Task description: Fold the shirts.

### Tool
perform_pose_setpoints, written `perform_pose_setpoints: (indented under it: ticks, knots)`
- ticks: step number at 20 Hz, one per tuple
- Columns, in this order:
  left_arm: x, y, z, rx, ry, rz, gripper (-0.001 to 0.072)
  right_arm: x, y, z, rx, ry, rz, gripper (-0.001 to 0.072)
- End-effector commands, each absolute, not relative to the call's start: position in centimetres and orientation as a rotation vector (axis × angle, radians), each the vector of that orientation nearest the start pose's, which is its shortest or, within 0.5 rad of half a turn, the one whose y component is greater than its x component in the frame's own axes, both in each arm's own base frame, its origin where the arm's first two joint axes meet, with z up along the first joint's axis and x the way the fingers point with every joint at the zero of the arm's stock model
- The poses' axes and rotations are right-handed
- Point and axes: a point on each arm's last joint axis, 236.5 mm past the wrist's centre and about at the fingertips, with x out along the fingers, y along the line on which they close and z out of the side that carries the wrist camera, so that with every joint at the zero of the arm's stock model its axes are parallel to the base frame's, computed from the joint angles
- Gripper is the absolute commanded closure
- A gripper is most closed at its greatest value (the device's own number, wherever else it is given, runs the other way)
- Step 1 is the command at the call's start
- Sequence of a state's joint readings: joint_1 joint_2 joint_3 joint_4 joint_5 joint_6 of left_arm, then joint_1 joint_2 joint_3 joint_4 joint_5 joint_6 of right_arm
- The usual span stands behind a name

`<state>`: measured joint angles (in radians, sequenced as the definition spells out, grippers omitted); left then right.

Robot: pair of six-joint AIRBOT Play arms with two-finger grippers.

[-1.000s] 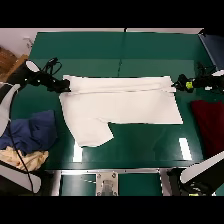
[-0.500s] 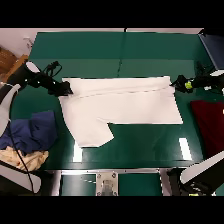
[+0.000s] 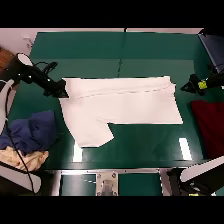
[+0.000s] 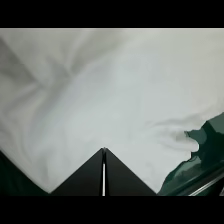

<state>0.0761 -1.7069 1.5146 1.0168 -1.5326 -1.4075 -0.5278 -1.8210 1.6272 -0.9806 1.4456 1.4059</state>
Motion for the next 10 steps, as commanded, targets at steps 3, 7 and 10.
perform_pose_setpoints:
  ticks: [3, 7, 10]
  knots:
    - [32.8, -9.1, 0.4, -0.388, 1.692, -0.446, 0.0684, 33.2, -9.2, -3.5, 0.749, 1.561, -0.001, 0.0698]
    - [24.6, -8.6, 0.1, -0.366, 1.635, -0.365, 0.0683, 26.7, -7.9, -3.7, 0.846, 1.479, -0.176, 0.0697]
    - [20.4, -9.1, -2.8, -0.439, 1.609, -0.293, 0.068, 24.4, -6.8, -5.7, 0.884, 1.43, -0.252, 0.0539]
